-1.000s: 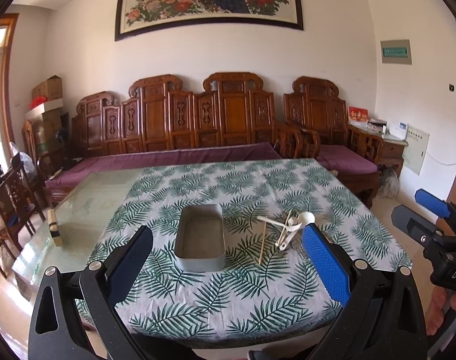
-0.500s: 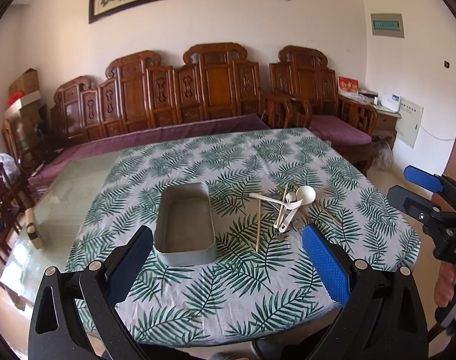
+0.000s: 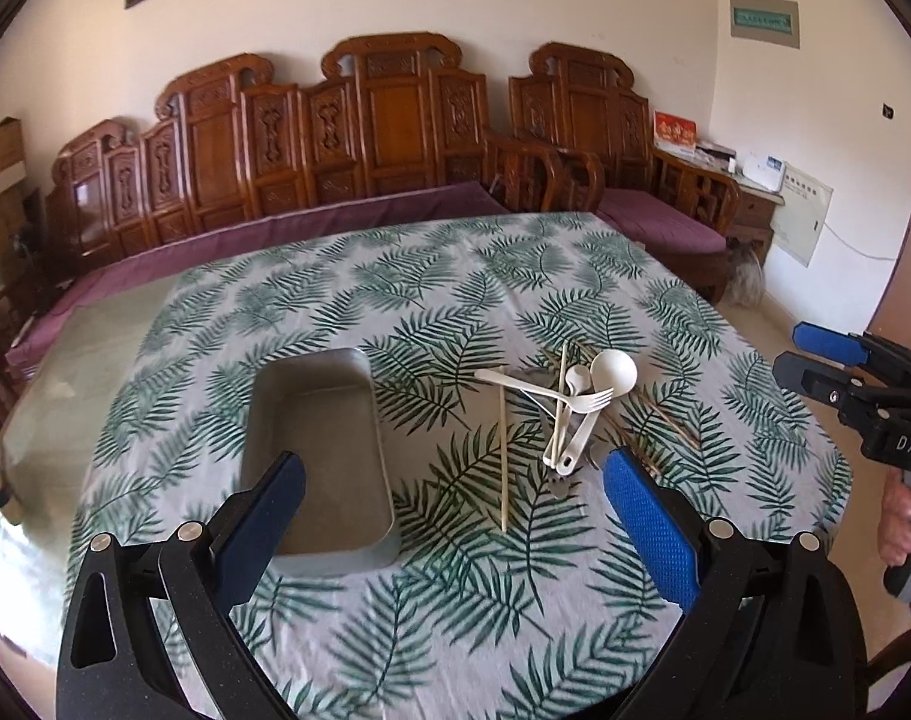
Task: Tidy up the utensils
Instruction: 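Reach both tools to the utensil pile and grasp a white plastic fork with the right tool, then grasp a wooden chopstick with the left tool while the right tool holds the fork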
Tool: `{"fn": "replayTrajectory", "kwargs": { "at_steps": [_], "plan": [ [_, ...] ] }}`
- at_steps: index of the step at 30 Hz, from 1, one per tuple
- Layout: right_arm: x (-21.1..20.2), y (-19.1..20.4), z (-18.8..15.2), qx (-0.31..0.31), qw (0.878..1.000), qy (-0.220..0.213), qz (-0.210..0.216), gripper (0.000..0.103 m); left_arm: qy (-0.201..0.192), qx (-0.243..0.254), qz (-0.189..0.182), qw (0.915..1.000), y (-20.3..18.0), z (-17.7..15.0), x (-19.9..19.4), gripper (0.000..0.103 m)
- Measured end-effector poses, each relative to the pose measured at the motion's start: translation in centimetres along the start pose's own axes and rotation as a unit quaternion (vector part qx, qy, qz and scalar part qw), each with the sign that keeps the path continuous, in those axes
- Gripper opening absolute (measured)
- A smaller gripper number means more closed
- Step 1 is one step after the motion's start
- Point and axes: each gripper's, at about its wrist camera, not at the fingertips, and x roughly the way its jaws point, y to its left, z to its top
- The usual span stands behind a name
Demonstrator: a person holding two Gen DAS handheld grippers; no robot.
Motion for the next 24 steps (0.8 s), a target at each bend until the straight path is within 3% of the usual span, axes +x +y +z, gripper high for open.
{"fn": "replayTrajectory", "kwargs": {
  "at_steps": [5,11,16,24],
  "plan": [
    [3.8,-1.1,0.3,-0.008,1.0,0.028,0.004,0.069,0.018,0.003,-0.016,0.9997,0.3,0.5,3.8,0.094],
    [9.5,-1.4,0.7,-0.026,0.997,0.063,0.023,0.057,0.033,0.0,-0.043,0.9985,0.4,0.8,7.4,0.081],
    [14.5,-0.6,1.2,-0.054,0.992,0.1,0.053,0.041,0.048,-0.005,-0.073,0.9962,-0.3,-0.2,8.8,0.072],
    [21.9,0.3,0.9,-0.074,0.979,0.172,0.075,0.028,0.067,-0.007,-0.108,0.9919,-1.2,-1.3,10.1,0.061]
  ]
}}
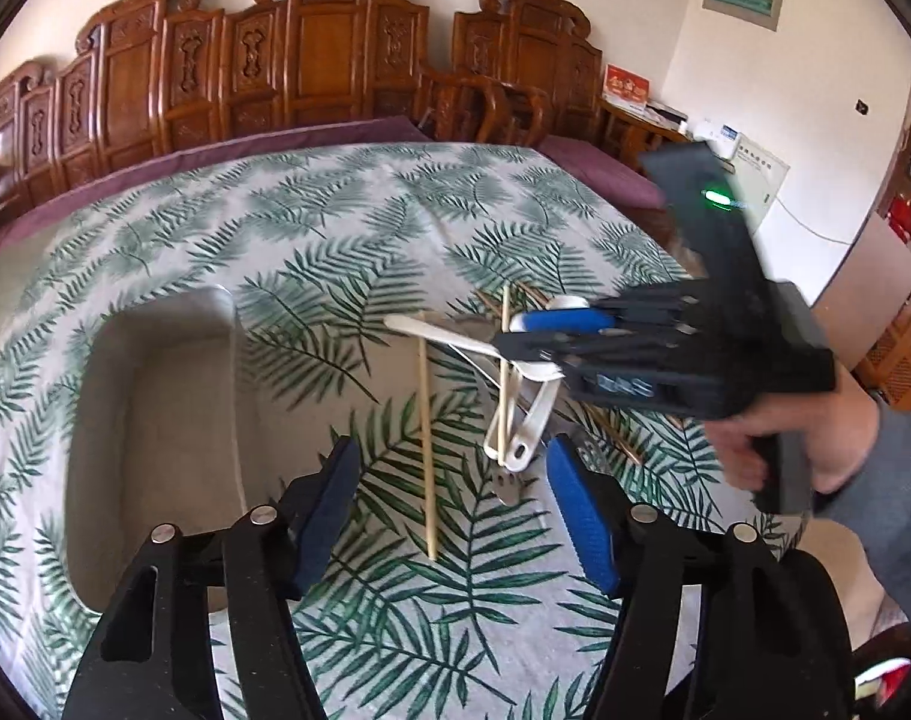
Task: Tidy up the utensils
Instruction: 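Grasp a wooden chopstick with the left tool while the right tool holds the fork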
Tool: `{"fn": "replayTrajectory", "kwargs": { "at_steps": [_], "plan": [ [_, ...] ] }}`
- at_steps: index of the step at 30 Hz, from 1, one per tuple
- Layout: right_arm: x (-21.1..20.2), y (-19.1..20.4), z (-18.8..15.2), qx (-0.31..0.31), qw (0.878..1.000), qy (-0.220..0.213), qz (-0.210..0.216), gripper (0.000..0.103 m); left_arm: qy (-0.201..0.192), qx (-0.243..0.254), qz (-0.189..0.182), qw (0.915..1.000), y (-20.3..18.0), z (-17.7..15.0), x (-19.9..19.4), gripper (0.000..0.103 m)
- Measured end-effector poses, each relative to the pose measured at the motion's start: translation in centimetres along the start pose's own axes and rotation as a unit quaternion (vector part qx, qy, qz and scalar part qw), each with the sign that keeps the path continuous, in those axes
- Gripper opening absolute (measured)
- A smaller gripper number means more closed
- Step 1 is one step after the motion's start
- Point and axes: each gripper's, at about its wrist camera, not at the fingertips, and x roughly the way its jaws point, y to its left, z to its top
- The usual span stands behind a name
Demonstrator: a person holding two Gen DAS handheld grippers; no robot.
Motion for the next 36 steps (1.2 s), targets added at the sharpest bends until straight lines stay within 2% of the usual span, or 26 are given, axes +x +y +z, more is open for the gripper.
{"fn": "replayTrajectory", "kwargs": {
  "at_steps": [3,8,10,12,16,21,23,28,30,33,36],
  "plan": [
    [1.6,-0.1,0.4,-0.001,1.0,0.014,-0.003,0.027,0.008,-0.001,-0.003,1.0,0.1,-0.4,0.6,0.06],
    [3.2,-0.4,0.7,-0.013,0.999,0.044,-0.013,0.019,0.019,-0.01,-0.009,0.9997,0.5,-0.8,1.2,0.06],
    [3.3,-0.7,0.8,-0.008,0.999,0.048,-0.01,0.011,0.021,-0.011,-0.01,0.9997,0.6,-0.8,1.4,0.06],
    [3.2,-0.9,0.9,-0.005,0.999,0.05,-0.007,0.008,0.024,-0.009,-0.009,0.9996,0.5,-0.9,1.6,0.06],
    [3.2,-0.8,0.7,-0.015,0.998,0.059,-0.012,0.007,0.034,-0.004,-0.006,0.9994,0.2,-1.3,2.5,0.059],
    [1.0,-1.3,0.8,0.002,1.0,0.031,-0.004,0.007,0.053,-0.006,-0.003,0.9986,0.6,-1.7,4.0,0.039],
    [-0.1,-1.4,0.5,0.011,1.0,0.023,-0.003,0.007,0.058,-0.006,-0.005,0.9983,0.5,-1.8,4.4,0.034],
    [-2.5,-1.4,-0.7,0.028,1.0,0.012,-0.003,0.007,0.075,-0.002,0.002,0.9972,0.3,-2.2,5.9,0.029],
    [-3.3,-1.0,-1.2,0.027,1.0,0.008,-0.005,0.007,0.081,-0.001,0.007,0.9967,0.2,-2.4,6.3,0.021],
    [-4.4,-0.4,-1.8,0.025,1.0,0.002,-0.007,0.007,0.09,0.001,0.016,0.9958,0.2,-2.7,7.0,0.014],
    [-5.9,0.4,-2.5,0.021,1.0,-0.005,-0.007,0.007,0.091,0.005,0.032,0.9953,0.1,-2.9,7.3,0.013]
  ]
}}
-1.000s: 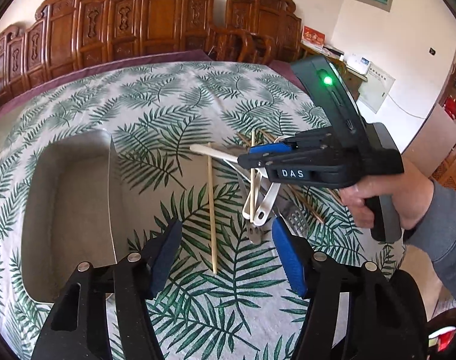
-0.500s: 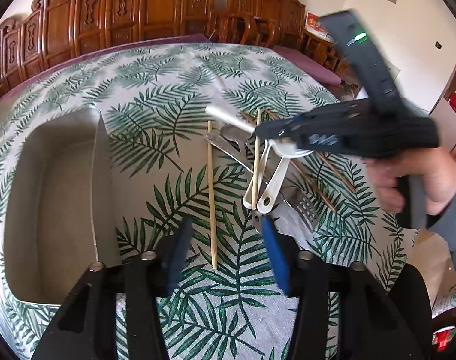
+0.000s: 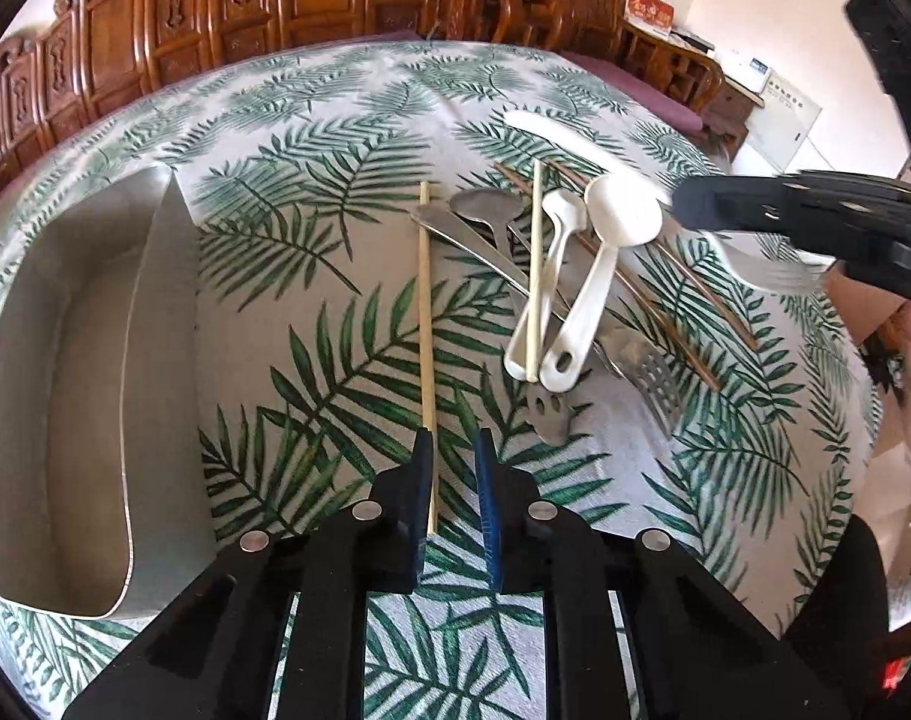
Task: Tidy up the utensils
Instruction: 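Grasp a wooden chopstick with the left tool while the right tool holds the fork, then carry the chopstick over the grey tray with the left tool while the right tool holds the fork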
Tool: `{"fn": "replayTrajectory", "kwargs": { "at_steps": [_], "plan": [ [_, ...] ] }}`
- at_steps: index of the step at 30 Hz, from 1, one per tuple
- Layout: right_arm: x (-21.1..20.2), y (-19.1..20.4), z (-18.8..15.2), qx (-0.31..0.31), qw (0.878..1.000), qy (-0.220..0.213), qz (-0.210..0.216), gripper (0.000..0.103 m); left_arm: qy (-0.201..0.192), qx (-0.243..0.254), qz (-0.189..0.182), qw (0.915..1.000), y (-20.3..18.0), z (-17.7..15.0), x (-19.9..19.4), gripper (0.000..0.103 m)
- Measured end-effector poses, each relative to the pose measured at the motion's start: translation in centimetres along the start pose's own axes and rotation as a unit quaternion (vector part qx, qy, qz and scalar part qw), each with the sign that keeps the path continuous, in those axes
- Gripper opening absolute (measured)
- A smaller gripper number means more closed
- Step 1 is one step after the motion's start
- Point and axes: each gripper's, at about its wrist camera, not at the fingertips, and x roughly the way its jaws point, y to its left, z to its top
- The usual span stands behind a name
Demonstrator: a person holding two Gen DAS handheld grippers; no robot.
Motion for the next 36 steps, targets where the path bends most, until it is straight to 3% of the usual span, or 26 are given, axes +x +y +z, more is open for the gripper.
{"fn": "replayTrajectory", "kwargs": {
  "at_steps": [2,5,11,36],
  "plan": [
    [-0.5,0.5,-0.3,-0.004,1.0,-0.002,-0.002,0.007,0.003,-0.002,0.005,1.0,0.2,-0.1,0.1,0.013],
    [-1.3,0.9,-0.9,-0.005,1.0,-0.004,-0.004,0.007,0.005,-0.006,0.012,0.9999,0.5,-0.2,0.3,0.005],
    [-2.7,1.8,-1.7,-0.008,1.0,-0.007,-0.012,0.007,0.001,-0.011,0.011,0.9999,0.8,-0.6,-0.3,0.004],
    [-6.1,4.6,-2.1,0.002,0.999,-0.044,0.006,0.007,-0.096,-0.012,0.028,0.9949,1.5,0.7,-11.2,0.003]
  ]
}}
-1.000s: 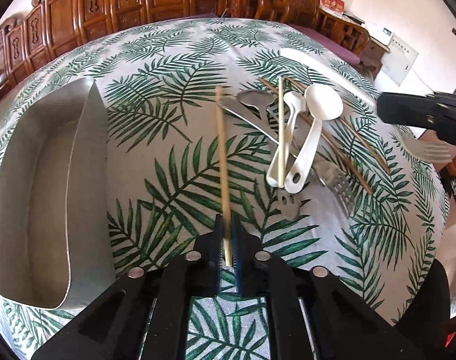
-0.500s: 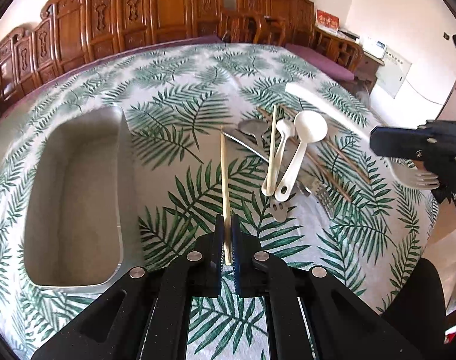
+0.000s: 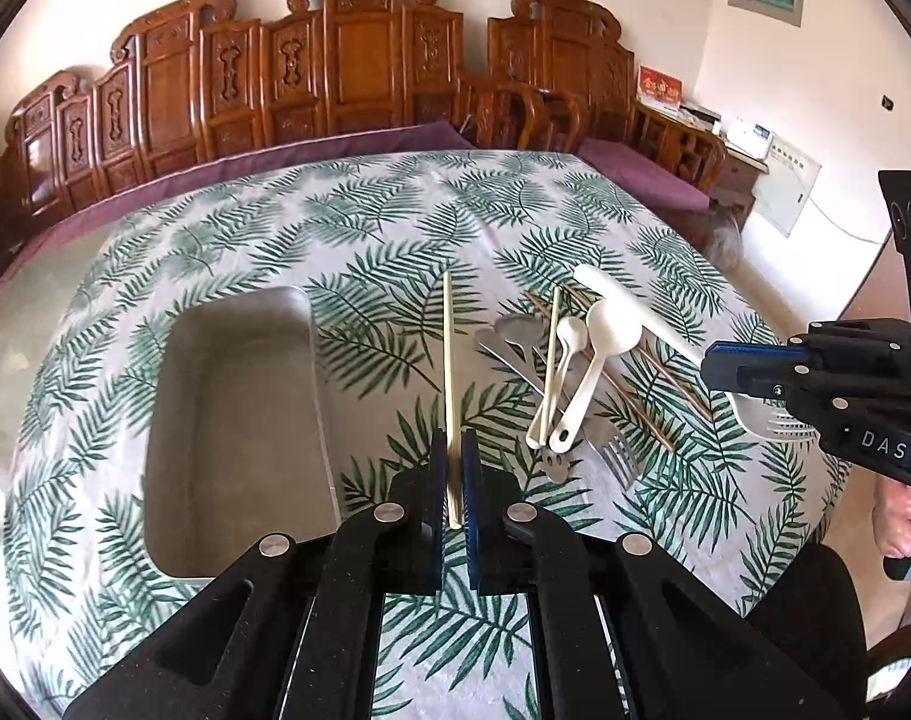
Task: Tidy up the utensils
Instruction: 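Carry the chopstick over the grey tray with the left tool while the right tool holds the fork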
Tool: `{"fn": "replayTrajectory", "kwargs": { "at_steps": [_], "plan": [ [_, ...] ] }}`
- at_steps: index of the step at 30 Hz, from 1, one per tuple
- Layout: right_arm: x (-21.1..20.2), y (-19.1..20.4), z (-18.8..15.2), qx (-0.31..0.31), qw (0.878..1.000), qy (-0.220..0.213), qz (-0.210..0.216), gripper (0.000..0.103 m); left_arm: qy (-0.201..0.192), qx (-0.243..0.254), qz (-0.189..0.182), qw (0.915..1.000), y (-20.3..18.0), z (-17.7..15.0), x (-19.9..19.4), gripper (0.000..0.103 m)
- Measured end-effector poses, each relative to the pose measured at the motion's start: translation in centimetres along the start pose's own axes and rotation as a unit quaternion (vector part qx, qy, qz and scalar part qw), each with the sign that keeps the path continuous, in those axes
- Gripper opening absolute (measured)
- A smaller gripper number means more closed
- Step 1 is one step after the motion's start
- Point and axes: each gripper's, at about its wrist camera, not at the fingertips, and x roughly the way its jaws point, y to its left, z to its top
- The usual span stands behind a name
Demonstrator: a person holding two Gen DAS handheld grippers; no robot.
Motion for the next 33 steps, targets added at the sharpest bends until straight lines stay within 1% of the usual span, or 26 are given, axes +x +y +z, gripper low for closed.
{"fn": "replayTrajectory", "kwargs": {
  "at_steps": [8,16,27,33],
  "plan": [
    [-0.6,1.4,0.8,-0.003,1.0,-0.013,0.012,0.007,-0.006,0.002,0.013,0.9999,1.1,0.5,-2.0,0.004],
    [0.7,3.3,1.9,-0.009,1.0,-0.007,0.024,0.007,-0.001,-0.019,0.026,0.9995,4.5,1.0,-1.9,0.004],
    [2.9,5.9,3.9,-0.022,0.999,-0.004,0.048,0.007,0.022,-0.041,0.049,0.9977,8.7,0.3,-2.2,0.004],
    [4.0,7.1,4.9,-0.022,0.998,0.002,0.06,0.007,0.051,-0.056,0.05,0.9959,11.0,-0.1,-1.0,0.004]
  ]
}}
